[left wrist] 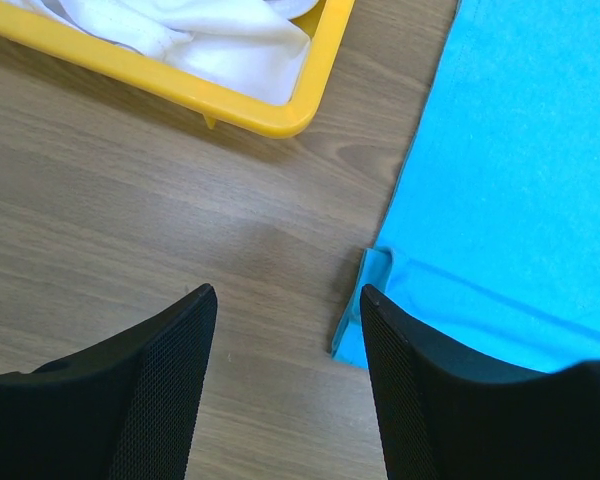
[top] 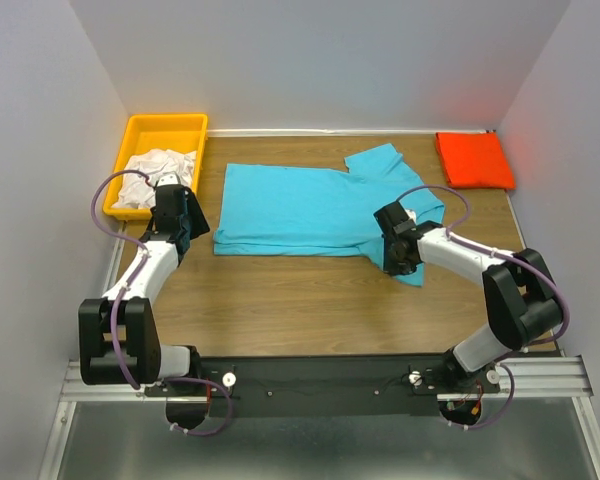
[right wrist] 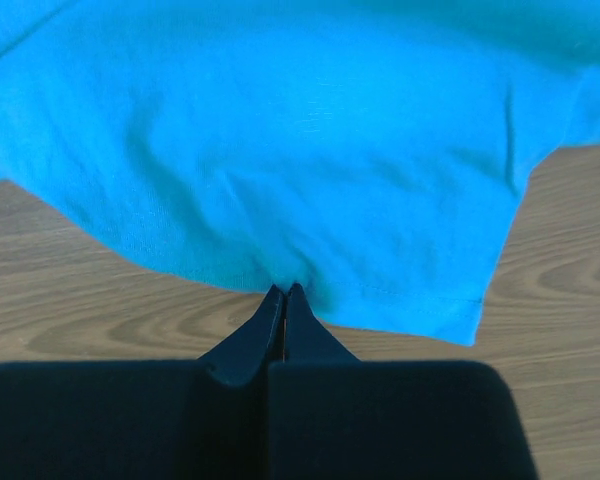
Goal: Fold and stack the t-shirts
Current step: Fold the tshirt
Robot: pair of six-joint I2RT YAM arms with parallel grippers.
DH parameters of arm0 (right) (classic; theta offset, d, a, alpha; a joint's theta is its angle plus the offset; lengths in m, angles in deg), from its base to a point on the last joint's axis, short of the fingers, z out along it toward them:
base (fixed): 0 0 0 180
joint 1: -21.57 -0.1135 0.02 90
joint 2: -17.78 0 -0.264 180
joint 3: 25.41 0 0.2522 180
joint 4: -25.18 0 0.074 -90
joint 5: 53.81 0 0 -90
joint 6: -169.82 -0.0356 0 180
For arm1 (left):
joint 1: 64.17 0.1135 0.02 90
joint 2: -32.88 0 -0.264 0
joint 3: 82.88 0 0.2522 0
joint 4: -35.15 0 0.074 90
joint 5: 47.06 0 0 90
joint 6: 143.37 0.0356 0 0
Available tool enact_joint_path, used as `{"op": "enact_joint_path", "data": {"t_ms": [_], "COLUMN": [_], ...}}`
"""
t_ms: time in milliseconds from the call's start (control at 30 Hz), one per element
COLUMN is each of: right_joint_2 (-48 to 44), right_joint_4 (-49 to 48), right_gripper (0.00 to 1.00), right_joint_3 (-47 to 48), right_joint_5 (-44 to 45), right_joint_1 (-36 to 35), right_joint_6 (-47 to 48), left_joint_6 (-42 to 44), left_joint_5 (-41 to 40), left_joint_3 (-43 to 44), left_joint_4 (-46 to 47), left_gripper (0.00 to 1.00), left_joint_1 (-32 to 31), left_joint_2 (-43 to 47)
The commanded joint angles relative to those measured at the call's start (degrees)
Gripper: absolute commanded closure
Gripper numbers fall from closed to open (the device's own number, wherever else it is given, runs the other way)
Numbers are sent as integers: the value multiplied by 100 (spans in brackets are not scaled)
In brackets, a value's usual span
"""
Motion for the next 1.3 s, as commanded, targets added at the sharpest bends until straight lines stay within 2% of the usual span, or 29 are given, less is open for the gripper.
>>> {"op": "enact_joint_path", "data": {"t_ms": [0, 200, 533, 867, 900, 1033, 1100, 1133, 1267], "right_joint_2": [83, 698, 2148, 3264, 3326, 3529, 3512, 3442, 2985], "right_joint_4": [114, 229, 220, 220, 220, 220, 220, 220, 220], "right_gripper": [99, 99, 99, 98, 96, 75, 68, 59, 51], "right_joint_3": [603, 1597, 3600, 5060, 5114, 5281, 5255, 5229, 4887], "right_joint_5": [671, 1366, 1209, 1164, 1121, 963, 770, 734, 760], "right_joint_1": [-20, 68, 700, 1087, 1096, 1096, 1105, 1105, 1123], "right_joint_6": [419, 983, 1502, 1924, 1924, 1941, 1933, 1880, 1766], "left_joint_6": [93, 93, 120, 172, 173, 190, 164, 146, -47], "left_joint_5": [-45, 25, 43, 34, 51, 148, 279, 341, 736], "left_joint_3": [40, 14, 14, 5, 14, -21, -39, -56, -30], "left_joint_4": [133, 133, 116, 89, 80, 63, 28, 1, -297], "left_gripper": [33, 34, 34, 34, 34, 34, 34, 34, 34], "left_joint_1": [26, 26, 17, -62, -71, -71, -141, -246, -369], "left_joint_2": [-46, -81, -116, -151, -160, -178, -160, -160, -99]}}
